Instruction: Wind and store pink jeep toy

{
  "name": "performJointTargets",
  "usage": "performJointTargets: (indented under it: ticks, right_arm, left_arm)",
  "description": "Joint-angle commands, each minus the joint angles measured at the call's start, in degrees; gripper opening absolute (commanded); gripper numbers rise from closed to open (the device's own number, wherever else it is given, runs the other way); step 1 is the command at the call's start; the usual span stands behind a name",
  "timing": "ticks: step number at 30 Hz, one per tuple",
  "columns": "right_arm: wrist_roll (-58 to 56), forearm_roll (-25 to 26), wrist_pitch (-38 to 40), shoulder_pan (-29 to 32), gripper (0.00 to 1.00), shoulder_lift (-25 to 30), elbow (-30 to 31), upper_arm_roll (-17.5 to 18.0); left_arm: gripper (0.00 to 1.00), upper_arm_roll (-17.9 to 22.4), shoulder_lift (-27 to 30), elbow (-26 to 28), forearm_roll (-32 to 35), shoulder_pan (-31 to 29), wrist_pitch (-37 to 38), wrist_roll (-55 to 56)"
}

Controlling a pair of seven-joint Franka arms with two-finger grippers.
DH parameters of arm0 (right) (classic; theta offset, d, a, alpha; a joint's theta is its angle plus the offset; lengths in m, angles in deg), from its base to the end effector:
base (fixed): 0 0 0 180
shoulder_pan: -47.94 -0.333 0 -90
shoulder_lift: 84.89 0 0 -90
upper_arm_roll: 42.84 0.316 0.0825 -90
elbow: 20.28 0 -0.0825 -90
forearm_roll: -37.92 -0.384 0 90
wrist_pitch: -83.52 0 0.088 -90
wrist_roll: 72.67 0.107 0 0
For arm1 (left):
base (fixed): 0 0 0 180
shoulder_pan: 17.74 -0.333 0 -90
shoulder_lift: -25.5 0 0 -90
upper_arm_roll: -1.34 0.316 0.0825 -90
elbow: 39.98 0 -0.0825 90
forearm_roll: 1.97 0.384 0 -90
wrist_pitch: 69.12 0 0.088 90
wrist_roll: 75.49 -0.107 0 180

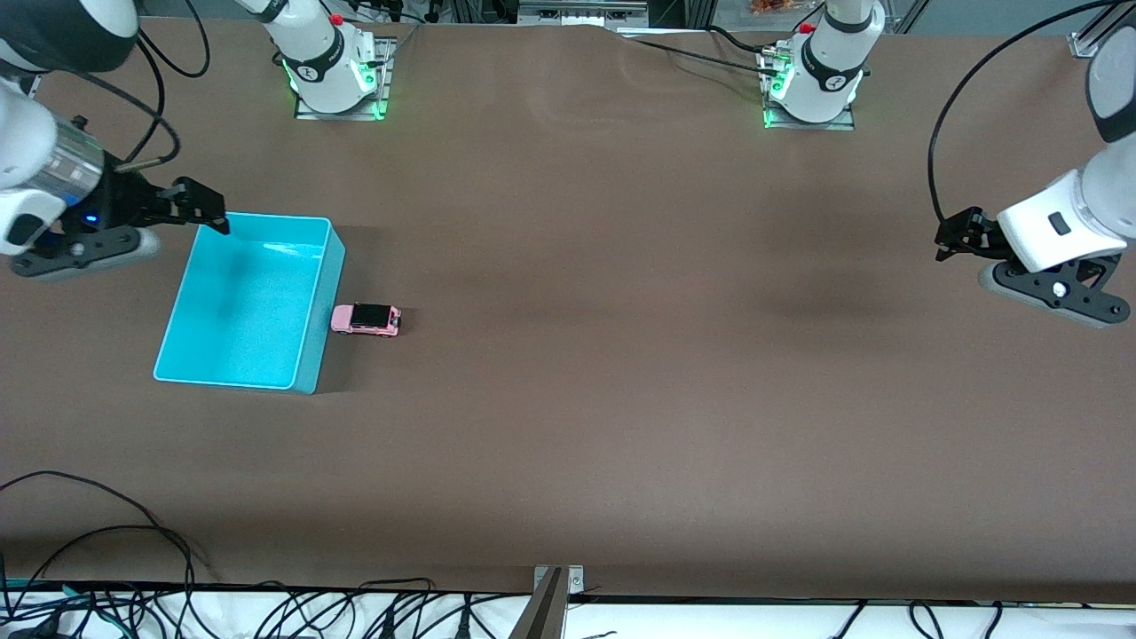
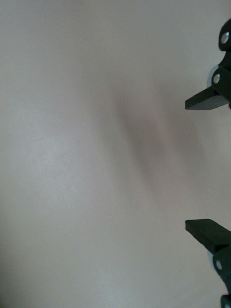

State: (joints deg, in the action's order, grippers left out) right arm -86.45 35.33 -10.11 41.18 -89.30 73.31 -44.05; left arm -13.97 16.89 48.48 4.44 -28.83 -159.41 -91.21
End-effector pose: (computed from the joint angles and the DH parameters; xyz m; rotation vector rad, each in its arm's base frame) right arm 0.5747 0.0608 0.5567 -3.0481 -0.5119 0.1128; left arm 0.5938 -0.0214 0.5542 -3.0276 0.5420 0.1841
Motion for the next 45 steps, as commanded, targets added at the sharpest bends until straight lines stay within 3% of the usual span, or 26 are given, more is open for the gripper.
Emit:
performJointTargets:
  ticks: [1,7,15,21,26,45]
  right_arm:
    - [-11.0,-0.9,-1.3,-0.7,1.0,-2.4,-1.2,-0.3]
    - [-21.0,-1.1,-1.6,-2.6,1.0,-5.3,-1.2,-0.3]
    - [-41.5,-1.3,-3.7,-4.4,1.0,-11.7,-0.8,-0.3]
    - [-52.6,-1.4,-7.4,-4.7,1.0,-16.3,0.2,0.8]
    - [-58.8,-1.4,-17.3,-4.7,1.0,-17.8,5.4,3.3]
    - [-67.7,-1.3,-46.6,-5.5,1.0,-18.2,26.5,4.0]
  left_arm:
    - [1.0,5.8,6.3,6.4,-1.3,5.7,-3.0,3.7]
    - [1.0,13.3,7.0,6.4,-3.3,10.6,-3.0,3.8]
    - [1.0,13.3,7.5,4.7,-4.2,10.5,-1.7,3.8]
    - [1.0,13.5,7.0,2.9,-9.6,9.2,0.3,3.7]
    - [1.0,13.0,6.9,2.4,-9.1,9.1,0.4,3.7]
    - [1.0,13.3,6.9,1.7,-6.8,8.8,0.4,3.7]
